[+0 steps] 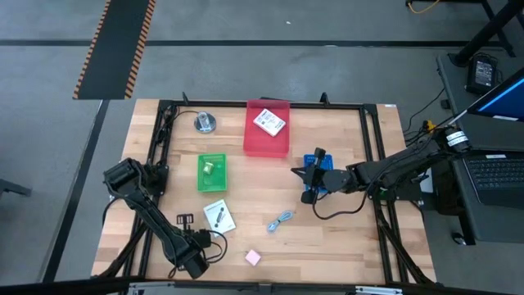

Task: Pick and place items into bin
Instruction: Put the pink charger cable into the blue basket

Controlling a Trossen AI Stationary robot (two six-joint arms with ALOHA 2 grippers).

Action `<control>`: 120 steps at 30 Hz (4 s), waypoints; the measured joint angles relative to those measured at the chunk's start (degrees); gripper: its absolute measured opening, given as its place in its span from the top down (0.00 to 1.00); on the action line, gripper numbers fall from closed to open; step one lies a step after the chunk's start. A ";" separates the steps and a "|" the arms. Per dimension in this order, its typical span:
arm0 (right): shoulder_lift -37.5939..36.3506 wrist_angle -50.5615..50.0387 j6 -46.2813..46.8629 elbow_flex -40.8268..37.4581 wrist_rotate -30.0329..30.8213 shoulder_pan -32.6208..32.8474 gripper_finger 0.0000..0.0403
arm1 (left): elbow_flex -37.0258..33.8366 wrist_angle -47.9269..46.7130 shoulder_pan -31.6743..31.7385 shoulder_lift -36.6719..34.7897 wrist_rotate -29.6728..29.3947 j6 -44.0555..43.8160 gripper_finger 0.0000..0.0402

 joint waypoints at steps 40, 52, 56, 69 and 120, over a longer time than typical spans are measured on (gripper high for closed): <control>0.01 0.00 -0.34 0.00 0.02 0.00 1.00 | -0.11 -1.49 0.41 -31.77 -45.82 15.67 0.99; 0.01 7.99 -4.40 -0.02 -5.13 0.00 1.00 | -0.09 8.77 10.20 -33.88 -51.29 39.80 0.99; 0.01 9.07 -4.80 -0.02 -9.06 0.04 0.96 | -0.09 17.30 13.88 -33.88 -47.66 52.13 0.99; 0.01 12.69 -6.67 0.00 -15.37 0.90 0.65 | -0.09 40.33 28.83 -33.66 -26.20 74.89 0.99; 2.94 26.45 -18.11 0.02 -16.72 -1.88 0.97 | -0.09 65.09 46.83 -23.73 8.53 92.56 0.99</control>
